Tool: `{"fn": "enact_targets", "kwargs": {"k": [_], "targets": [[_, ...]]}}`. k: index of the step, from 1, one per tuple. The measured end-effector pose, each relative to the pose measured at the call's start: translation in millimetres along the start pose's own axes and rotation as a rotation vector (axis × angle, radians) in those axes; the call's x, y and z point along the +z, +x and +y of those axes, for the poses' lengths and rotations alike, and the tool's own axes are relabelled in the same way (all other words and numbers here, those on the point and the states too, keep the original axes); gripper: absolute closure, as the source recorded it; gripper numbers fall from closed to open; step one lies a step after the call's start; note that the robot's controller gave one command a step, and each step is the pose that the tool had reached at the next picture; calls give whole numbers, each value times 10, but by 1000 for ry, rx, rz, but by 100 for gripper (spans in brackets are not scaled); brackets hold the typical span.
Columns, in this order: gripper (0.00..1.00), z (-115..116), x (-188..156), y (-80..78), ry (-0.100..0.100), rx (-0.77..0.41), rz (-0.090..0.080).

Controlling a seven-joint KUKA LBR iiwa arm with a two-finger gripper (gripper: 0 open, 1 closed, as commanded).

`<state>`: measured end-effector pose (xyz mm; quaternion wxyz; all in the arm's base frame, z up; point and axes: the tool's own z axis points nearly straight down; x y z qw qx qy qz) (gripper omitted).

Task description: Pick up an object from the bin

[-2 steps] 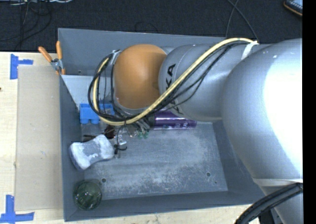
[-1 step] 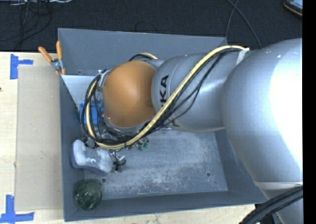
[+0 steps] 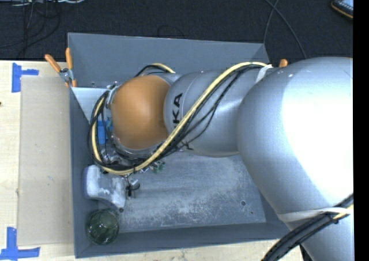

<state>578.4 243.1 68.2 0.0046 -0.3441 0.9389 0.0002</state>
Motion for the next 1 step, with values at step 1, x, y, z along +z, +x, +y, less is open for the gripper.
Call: {"fn": "enact_targets", "kwargs": {"k": [1], "targets": [[100, 170, -14, 165, -9, -263, 11]]}}
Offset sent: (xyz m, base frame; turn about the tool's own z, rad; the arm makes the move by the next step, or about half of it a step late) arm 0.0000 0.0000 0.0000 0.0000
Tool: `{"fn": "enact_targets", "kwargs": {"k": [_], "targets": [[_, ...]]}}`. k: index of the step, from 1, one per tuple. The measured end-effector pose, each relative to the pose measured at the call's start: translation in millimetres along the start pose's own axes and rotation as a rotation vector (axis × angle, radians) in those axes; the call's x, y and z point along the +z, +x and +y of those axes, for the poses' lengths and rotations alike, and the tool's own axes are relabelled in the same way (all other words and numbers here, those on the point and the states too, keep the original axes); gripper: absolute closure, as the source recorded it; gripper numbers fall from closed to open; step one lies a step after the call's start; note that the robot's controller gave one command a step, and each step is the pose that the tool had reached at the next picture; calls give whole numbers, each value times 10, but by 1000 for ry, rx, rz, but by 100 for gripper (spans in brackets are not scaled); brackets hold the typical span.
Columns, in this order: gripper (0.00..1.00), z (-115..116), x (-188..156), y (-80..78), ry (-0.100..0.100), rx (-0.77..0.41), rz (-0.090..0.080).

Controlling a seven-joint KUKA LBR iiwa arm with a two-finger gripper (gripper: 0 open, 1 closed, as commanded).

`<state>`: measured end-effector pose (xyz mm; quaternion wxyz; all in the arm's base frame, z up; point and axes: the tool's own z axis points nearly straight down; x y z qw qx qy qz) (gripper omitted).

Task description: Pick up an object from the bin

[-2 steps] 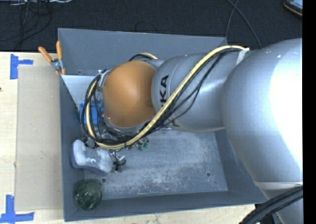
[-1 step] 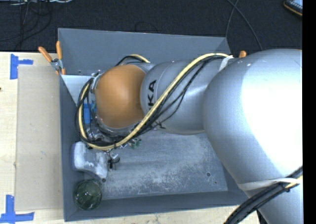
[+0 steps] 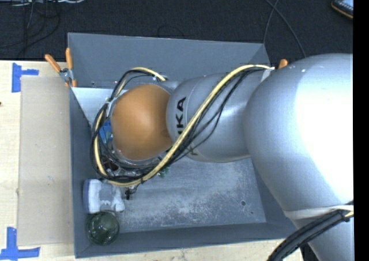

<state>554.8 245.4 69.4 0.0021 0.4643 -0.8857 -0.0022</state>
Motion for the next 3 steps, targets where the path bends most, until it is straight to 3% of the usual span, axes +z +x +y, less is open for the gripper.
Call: {"fn": "enact_targets", "kwargs": {"k": [2, 3], "targets": [[100, 14, -111, 17, -4, 2, 5], [100, 10, -446, -1, 0, 3, 1]]}}
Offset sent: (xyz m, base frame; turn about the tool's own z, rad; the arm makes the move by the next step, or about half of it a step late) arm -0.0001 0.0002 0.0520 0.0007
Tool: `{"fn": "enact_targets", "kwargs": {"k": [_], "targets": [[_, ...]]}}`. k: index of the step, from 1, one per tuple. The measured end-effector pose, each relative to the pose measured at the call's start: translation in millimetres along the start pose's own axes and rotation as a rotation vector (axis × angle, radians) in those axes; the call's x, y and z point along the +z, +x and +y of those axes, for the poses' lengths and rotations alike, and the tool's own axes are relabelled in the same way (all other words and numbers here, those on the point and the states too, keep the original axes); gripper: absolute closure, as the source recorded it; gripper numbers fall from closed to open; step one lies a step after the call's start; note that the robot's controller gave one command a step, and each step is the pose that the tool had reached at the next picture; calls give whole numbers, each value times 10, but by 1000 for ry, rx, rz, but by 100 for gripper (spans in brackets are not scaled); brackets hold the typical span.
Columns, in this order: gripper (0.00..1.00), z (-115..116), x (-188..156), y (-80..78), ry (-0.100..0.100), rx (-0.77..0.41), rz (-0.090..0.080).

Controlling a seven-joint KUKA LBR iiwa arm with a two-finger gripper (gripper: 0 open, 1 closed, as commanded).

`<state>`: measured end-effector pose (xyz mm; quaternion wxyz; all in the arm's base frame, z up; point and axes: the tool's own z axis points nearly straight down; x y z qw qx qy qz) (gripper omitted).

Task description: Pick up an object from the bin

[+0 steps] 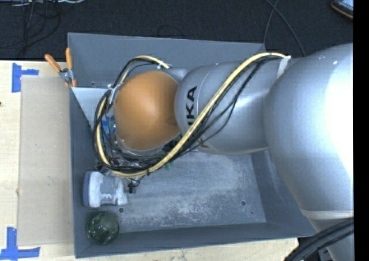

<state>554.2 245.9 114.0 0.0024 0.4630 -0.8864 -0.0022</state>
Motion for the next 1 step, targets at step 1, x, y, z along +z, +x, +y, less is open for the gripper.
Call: {"fn": "enact_targets", "kwargs": {"k": [1], "targets": [[100, 4, -189, -2, 0, 4, 0]]}}
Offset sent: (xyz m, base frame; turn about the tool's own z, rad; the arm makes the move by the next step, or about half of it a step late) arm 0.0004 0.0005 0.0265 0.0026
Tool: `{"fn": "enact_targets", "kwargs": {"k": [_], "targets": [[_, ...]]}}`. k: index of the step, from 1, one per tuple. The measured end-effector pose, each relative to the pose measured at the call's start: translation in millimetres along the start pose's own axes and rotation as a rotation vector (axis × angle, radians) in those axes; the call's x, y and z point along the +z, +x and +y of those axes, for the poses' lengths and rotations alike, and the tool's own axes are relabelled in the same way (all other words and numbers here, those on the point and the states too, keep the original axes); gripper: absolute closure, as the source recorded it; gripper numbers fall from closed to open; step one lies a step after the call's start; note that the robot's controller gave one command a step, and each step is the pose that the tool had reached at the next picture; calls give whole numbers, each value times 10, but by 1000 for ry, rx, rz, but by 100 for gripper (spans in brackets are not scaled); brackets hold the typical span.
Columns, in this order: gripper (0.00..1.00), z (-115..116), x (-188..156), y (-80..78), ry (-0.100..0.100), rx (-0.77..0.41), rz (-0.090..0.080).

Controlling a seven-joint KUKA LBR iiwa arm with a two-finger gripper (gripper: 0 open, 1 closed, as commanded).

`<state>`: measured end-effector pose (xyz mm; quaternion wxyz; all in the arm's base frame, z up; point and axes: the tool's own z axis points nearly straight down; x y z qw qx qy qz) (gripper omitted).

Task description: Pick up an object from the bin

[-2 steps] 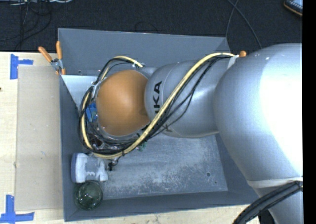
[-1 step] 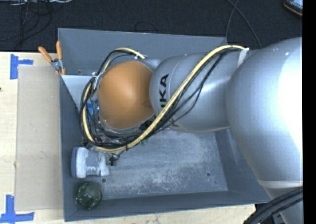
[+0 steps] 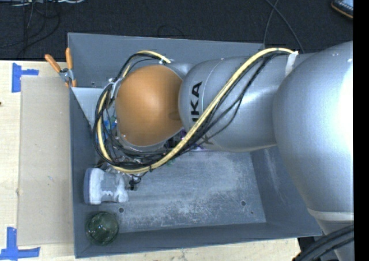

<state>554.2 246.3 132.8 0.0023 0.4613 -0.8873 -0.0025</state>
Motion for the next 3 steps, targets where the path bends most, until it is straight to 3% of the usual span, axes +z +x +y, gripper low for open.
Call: {"fn": "enact_targets", "kwargs": {"k": [2, 3], "targets": [[100, -2, -141, -9, 1, 6, -3], [100, 5, -414, -4, -1, 11, 0]]}}
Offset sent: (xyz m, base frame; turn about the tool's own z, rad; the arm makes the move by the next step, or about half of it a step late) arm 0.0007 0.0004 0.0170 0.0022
